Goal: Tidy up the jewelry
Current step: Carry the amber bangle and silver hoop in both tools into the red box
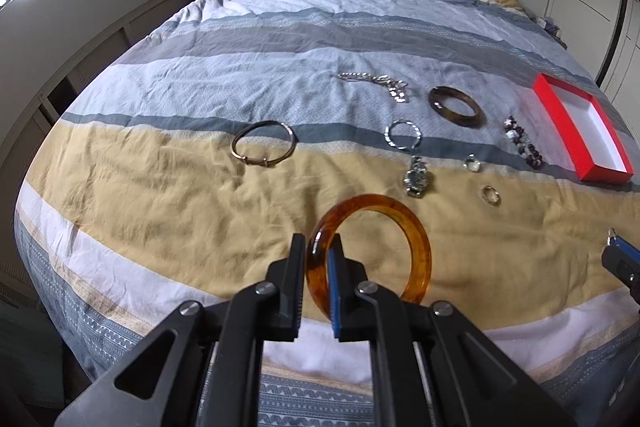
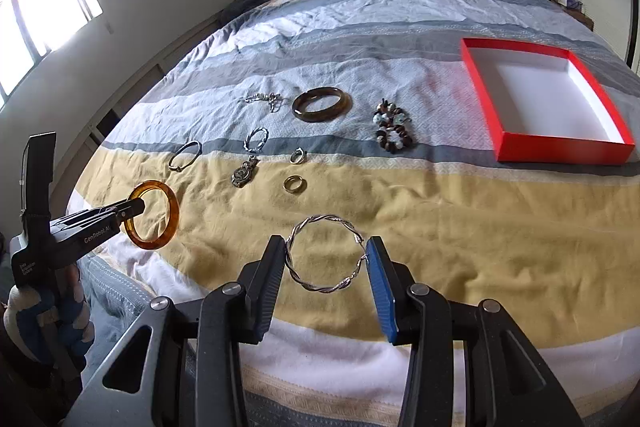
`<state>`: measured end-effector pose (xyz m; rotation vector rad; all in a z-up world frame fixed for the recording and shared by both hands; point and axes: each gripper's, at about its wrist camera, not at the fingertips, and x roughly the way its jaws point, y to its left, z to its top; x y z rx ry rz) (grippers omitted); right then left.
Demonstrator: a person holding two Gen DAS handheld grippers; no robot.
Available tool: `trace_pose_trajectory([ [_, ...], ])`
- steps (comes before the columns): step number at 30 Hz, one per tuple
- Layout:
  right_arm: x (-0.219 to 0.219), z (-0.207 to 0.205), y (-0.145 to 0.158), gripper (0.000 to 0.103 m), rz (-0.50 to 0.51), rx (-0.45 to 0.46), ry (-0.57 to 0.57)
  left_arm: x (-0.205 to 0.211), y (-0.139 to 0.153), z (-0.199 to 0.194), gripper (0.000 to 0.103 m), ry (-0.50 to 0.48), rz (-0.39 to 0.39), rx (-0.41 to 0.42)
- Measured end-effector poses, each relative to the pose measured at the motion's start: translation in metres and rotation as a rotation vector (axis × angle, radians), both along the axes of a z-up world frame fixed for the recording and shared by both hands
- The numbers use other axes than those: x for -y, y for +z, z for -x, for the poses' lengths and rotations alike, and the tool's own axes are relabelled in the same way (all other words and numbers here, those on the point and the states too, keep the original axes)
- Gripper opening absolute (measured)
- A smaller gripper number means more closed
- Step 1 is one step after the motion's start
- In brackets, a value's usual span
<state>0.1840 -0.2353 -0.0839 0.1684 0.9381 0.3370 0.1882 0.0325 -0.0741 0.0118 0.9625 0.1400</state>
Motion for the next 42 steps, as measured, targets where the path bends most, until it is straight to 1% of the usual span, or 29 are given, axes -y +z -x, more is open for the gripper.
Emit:
trace_pose_trajectory([
  [5, 0.045, 0.010, 0.014, 0.042, -0.001, 0.030, -0.072, 0.048, 0.017, -0.012, 0.009, -0.090, 0.025, 0.015],
  [8, 0.081, 0.006, 0.020, 0.042, 0.015, 0.046, -0.122, 0.088, 0.021, -0.030, 0.009, -0.153, 0.056, 0.010],
  [11, 0.120, -0.008, 0.025, 0.042, 0.043, 0.059, -0.170, 0.131, 0.024, -0.056, 0.009, -0.220, 0.104, 0.003],
  [14, 0.156, -0.032, 0.029, 0.042, 0.077, 0.075, -0.202, 0.181, 0.028, -0.087, 0.009, -0.291, 0.140, 0.003],
  [17, 0.184, -0.066, 0.029, 0.042, 0.117, 0.086, -0.212, 0.234, 0.030, -0.124, 0.009, -0.364, 0.137, 0.011],
  [19, 0.198, -0.094, 0.027, 0.042, 0.137, 0.088, -0.206, 0.266, 0.028, -0.151, 0.010, -0.396, 0.136, 0.014],
  [22, 0.214, -0.139, 0.021, 0.042, 0.161, 0.084, -0.182, 0.305, 0.021, -0.192, 0.010, -0.430, 0.096, 0.019],
  [24, 0.222, -0.171, 0.015, 0.042, 0.171, 0.077, -0.167, 0.324, 0.012, -0.218, 0.010, -0.440, 0.077, 0.011],
  [29, 0.238, -0.235, -0.008, 0.042, 0.172, 0.044, -0.130, 0.350, -0.021, -0.267, 0.010, -0.460, 0.047, -0.023],
  [33, 0.235, -0.272, -0.030, 0.042, 0.227, 0.004, -0.051, 0.362, -0.044, -0.286, 0.010, -0.495, 0.009, -0.048],
  [37, 0.229, -0.289, -0.053, 0.042, 0.303, -0.065, 0.022, 0.365, -0.057, -0.291, 0.009, -0.519, -0.035, -0.049],
  [40, 0.226, -0.292, -0.058, 0.042, 0.359, -0.091, 0.061, 0.368, -0.060, -0.294, 0.010, -0.525, -0.065, -0.044],
  [42, 0.224, -0.291, -0.060, 0.043, 0.390, -0.095, 0.076, 0.369, -0.061, -0.299, 0.011, -0.515, -0.070, -0.044],
])
